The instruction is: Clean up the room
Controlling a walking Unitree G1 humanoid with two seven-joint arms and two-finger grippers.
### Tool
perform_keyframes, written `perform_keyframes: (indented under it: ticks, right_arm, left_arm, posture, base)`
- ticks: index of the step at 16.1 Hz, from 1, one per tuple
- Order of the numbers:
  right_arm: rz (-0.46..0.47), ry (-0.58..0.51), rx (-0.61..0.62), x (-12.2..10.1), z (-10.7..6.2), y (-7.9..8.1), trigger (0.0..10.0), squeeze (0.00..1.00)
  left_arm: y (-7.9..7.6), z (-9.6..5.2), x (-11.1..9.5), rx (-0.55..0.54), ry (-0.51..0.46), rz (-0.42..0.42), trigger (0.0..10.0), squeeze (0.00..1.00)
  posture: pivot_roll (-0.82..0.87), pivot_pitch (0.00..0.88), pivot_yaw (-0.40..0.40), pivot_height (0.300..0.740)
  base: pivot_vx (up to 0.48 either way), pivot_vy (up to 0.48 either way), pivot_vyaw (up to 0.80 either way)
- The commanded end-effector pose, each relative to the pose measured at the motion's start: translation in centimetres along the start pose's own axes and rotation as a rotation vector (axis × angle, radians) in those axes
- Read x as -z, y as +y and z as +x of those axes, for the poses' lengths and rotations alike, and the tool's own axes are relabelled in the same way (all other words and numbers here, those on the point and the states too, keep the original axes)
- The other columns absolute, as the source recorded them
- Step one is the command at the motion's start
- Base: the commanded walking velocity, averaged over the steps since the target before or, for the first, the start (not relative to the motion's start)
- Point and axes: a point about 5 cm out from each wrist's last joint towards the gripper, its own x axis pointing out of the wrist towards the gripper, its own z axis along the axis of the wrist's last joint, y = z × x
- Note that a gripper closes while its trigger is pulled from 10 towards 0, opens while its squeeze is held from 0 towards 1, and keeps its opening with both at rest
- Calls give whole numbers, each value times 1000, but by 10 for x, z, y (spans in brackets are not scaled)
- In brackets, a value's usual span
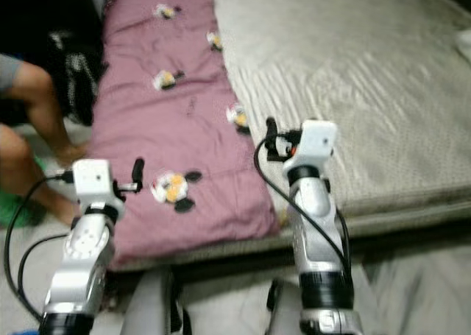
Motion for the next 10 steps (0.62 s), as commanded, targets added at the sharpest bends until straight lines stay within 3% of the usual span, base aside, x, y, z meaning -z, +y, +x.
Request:
perform_keyframes:
  ticks: [1, 3, 10]
  right_arm:
    - [4, -19, -14, -6, 3, 4, 10000, 0]
    - [6, -15, -15, -5, 2, 3, 10000, 0]
    - [-9, 10, -9, -3, -5, -4, 10000, 0]
  left_arm:
    - [5, 0, -2, -21, -10, 10, 10000, 0]
    - [6, -4, 5, -47, 16, 13, 10000, 0]
    - [-4, -3, 1, 2, 0, -12, 10000, 0]
  posture:
    - [1, 0, 27, 731]
    - [-7, 0, 33, 740]
    - [-11, 0, 26, 740]
  base:
    - [0, 0, 0]
    - [0, 0, 0]
    - [0, 0, 0]
